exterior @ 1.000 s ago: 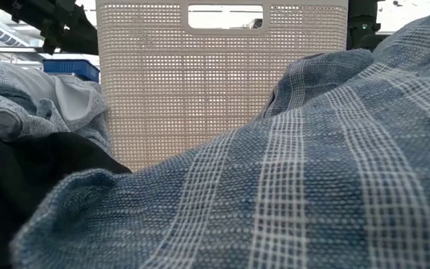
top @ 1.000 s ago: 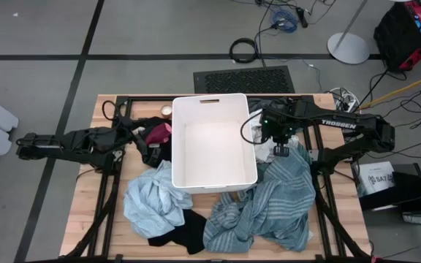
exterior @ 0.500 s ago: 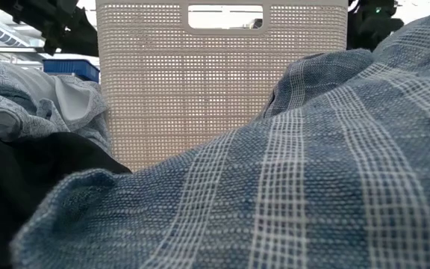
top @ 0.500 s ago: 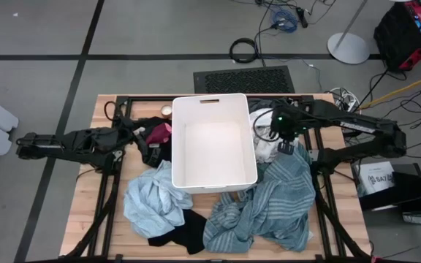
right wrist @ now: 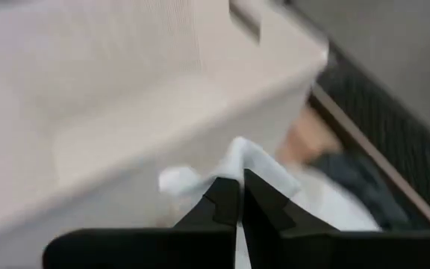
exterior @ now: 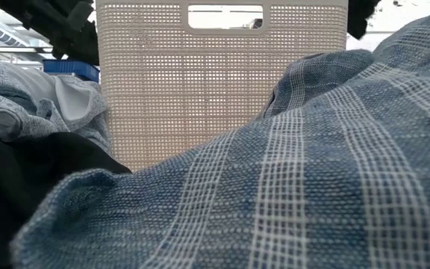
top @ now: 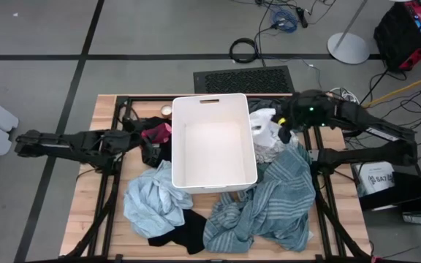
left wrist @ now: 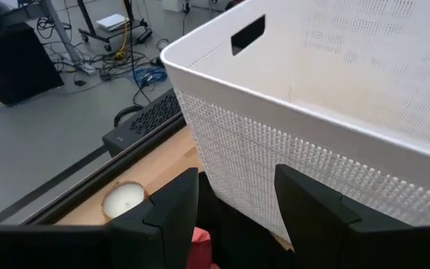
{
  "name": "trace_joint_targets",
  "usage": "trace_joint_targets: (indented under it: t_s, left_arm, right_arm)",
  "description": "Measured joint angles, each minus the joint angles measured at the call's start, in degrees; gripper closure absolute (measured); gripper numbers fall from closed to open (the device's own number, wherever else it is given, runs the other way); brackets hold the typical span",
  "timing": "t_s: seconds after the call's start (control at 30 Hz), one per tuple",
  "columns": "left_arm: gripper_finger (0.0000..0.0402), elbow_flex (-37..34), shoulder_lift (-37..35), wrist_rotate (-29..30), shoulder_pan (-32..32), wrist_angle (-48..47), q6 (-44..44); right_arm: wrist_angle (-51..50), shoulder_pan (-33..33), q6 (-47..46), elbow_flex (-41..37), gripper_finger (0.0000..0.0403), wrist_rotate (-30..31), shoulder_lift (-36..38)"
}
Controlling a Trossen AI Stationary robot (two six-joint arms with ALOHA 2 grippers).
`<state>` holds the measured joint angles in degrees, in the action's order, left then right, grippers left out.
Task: Sort clothes
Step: Put the white sock into the laundry bin
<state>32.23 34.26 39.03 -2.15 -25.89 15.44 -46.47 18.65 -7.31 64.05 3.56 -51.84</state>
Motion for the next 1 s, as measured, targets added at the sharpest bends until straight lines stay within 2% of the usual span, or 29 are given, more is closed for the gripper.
trace_joint_targets:
  t_s: [0.1, 0.23, 0.37, 0.63, 1.0]
  left_arm:
    - [0.0214, -1.43, -0.35, -2.41, 0.00, 2.32, -2.09]
    - [0.0214, -6.23, -1.53, -8.88, 0.04, 12.43, -5.54]
    - [0.0214, -10.34, -1.53, -10.14, 0.95, 19.47, -6.62]
    - [0.0214, -11.87, -1.57, -11.38, 3.14, 21.12, -5.42]
    - [0.0214, -11.87, -1.74, -12.24, 3.32, 21.08, -5.72]
  right_arm:
    - [7.48, -0.22, -0.84, 0.12, 0.0403, -0.90, 0.30]
    - [15.20, -1.48, -1.32, 2.87, 0.0403, -0.91, -1.73]
    - [19.64, -3.07, 1.26, 8.46, 0.0403, -0.93, -5.76]
    - [27.25, -5.82, 9.89, 21.91, 0.0403, -0.68, -17.18]
    - [24.64, -6.01, 15.51, 35.58, 0.0403, -0.70, -31.71]
